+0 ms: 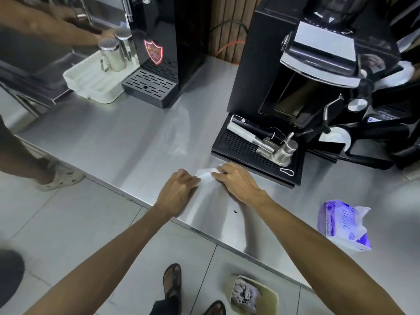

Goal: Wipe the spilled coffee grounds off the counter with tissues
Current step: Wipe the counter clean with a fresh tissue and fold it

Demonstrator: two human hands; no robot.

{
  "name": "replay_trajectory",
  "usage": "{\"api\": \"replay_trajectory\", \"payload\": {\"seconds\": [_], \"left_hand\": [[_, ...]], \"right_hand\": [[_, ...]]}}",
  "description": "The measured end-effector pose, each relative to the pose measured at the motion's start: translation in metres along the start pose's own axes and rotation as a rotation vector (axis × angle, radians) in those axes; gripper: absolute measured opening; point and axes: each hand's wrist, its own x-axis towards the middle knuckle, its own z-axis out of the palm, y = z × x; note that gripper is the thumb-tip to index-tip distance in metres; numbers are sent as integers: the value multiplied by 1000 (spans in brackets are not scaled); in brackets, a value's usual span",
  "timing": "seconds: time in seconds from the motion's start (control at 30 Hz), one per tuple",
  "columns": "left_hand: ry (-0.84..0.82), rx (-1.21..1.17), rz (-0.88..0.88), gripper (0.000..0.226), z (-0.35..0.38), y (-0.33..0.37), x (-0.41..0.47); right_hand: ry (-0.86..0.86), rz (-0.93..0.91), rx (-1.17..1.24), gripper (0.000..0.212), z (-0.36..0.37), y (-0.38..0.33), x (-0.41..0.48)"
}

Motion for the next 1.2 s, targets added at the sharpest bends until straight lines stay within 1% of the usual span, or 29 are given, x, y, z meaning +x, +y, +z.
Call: {"api": "replay_trajectory", "payload": {"seconds": [0.1, 0.17, 0.2, 0.27, 0.3, 0.33, 0.37, 0.43, 0.5, 0.6, 0.7, 0.77, 0.83, 0.93, 1.07, 1.2], "left_hand": [[-33, 55, 68, 30, 6, 5, -16], [-45, 76, 76, 36, 2, 18, -27], [-25, 73, 65, 32, 1, 27, -34], [-3, 62, 35, 13, 2, 51, -46], [-9, 38, -1, 25, 4, 65, -49], [-26, 17, -37, 42, 6, 80, -51], [-56, 16, -74, 51, 7, 93, -52], [-81, 59, -74, 54, 9, 116, -52], [-42, 62, -98, 51, 11, 121, -51], [24, 31, -184, 42, 7, 111, -50], [41, 41, -324, 33, -10, 97, -49], [45, 69, -391, 32, -20, 87, -49], [41, 109, -414, 32, -27, 77, -50], [22, 185, -398, 31, -30, 56, -53], [-67, 310, -340, 48, -22, 35, -57], [-106, 368, -248, 45, -19, 39, -57]], "right_hand": [[18, -31, -2, 20, 0, -1, -6], [25, -57, -10, 17, -3, -3, -12], [29, -81, -18, 18, -4, -4, -18], [49, -126, -13, 22, -5, -3, -32], [56, -136, -8, 24, -6, -1, -41], [56, -139, -6, 27, -7, 3, -50], [52, -137, -8, 29, -8, 7, -59], [48, -128, -13, 30, -11, 14, -74], [41, -110, 22, 26, -15, 17, -82], [57, -50, 109, 19, -19, 10, -80], [58, -24, 138, 21, -17, -8, -64], [56, -21, 141, 20, -16, -21, -49], [42, 2, 150, 18, -15, -33, -32], [10, 0, 126, 13, -7, -47, -7], [-14, -63, 131, 13, 3, -58, 15], [-13, -116, 150, 12, 8, -55, 12]]}}
